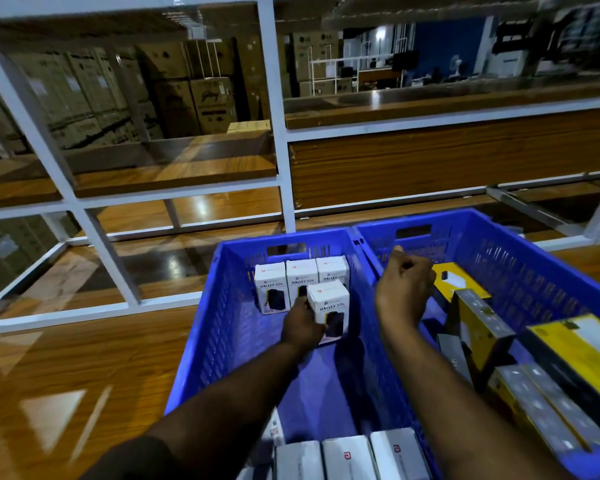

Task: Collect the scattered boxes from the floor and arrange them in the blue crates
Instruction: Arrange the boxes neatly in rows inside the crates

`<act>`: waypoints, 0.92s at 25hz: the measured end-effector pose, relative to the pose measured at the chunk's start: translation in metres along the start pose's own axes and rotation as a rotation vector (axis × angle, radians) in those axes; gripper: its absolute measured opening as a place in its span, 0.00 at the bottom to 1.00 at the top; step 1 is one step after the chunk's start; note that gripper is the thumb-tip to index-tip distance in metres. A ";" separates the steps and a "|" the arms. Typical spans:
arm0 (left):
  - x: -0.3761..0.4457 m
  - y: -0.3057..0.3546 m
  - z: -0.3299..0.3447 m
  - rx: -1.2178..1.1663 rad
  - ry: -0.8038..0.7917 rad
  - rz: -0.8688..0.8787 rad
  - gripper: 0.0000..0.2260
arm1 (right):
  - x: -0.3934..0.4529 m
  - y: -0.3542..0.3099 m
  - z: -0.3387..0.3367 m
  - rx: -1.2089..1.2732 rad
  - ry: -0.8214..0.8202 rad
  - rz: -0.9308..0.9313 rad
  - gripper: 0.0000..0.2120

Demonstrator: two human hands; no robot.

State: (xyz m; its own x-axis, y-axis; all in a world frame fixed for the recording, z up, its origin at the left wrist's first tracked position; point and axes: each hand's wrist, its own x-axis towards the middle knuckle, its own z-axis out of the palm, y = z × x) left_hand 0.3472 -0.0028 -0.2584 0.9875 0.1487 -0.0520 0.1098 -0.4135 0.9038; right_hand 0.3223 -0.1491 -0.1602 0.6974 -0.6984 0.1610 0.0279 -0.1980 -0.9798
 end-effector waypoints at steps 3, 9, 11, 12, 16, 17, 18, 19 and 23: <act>0.015 0.001 0.020 -0.022 -0.003 0.073 0.22 | -0.001 0.003 0.002 -0.010 -0.002 -0.041 0.18; 0.041 0.000 0.041 0.120 0.233 -0.028 0.19 | -0.002 0.006 0.002 -0.016 0.003 -0.080 0.15; 0.040 0.004 0.044 0.140 0.239 -0.023 0.21 | -0.002 0.005 0.001 -0.013 -0.010 -0.086 0.15; 0.039 0.005 0.046 0.150 0.232 -0.036 0.21 | -0.003 0.004 0.001 -0.019 -0.014 -0.086 0.14; 0.037 0.009 0.034 0.163 0.146 -0.087 0.24 | -0.006 0.004 0.002 -0.044 -0.061 -0.136 0.09; 0.038 0.009 0.027 0.171 0.103 -0.092 0.23 | -0.007 0.003 0.002 -0.042 -0.091 -0.164 0.07; 0.036 0.013 0.016 0.182 0.063 -0.108 0.20 | -0.009 0.004 0.003 -0.042 -0.126 -0.186 0.06; 0.037 0.017 0.004 0.176 0.040 -0.106 0.15 | -0.011 0.002 0.003 -0.058 -0.176 -0.204 0.05; 0.031 0.028 -0.058 0.315 -0.184 -0.110 0.04 | -0.026 -0.005 0.007 -0.240 -0.544 -0.261 0.05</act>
State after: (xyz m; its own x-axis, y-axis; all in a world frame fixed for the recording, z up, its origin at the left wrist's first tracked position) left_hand 0.3743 0.0429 -0.2101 0.9684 0.0562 -0.2428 0.2178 -0.6642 0.7151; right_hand 0.3092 -0.1247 -0.1607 0.9544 -0.1705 0.2451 0.1286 -0.5061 -0.8529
